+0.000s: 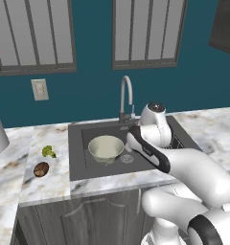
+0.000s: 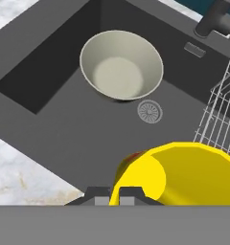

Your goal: Remove the broccoli and potato from the sink. Then move the bowl and cup from the counter to the sink for washing.

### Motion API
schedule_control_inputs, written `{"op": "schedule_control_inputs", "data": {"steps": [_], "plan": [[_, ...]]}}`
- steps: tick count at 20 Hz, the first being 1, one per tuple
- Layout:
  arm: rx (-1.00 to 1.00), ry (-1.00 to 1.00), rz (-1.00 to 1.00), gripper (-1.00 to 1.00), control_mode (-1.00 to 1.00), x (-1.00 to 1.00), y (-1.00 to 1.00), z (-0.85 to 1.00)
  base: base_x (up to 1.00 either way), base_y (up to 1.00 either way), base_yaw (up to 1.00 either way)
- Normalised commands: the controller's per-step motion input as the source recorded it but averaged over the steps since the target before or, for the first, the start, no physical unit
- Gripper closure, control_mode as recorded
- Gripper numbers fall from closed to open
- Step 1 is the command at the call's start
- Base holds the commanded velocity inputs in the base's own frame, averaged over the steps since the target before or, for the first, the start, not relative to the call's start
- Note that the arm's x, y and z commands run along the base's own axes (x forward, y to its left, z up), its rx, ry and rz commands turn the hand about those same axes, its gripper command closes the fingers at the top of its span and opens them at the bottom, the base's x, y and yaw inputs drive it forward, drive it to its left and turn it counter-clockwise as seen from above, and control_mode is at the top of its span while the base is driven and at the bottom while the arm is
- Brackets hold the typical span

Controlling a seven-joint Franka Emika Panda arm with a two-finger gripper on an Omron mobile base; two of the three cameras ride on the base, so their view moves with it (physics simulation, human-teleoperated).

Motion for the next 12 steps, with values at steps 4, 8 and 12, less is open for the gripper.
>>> {"op": "schedule_control_inputs", "data": {"steps": [4, 8, 12], "plan": [[0.00, 0.00, 0.00, 1.00, -1.00, 0.10, 0.05, -0.11, 0.00, 0.00, 0.00], [0.00, 0.00, 0.00, 1.00, -1.00, 0.12, 0.01, -0.10, 0.00, 0.00, 0.00], [0.02, 0.00, -0.01, 1.00, -1.00, 0.15, 0.00, -0.07, 0.00, 0.00, 0.00]]}}
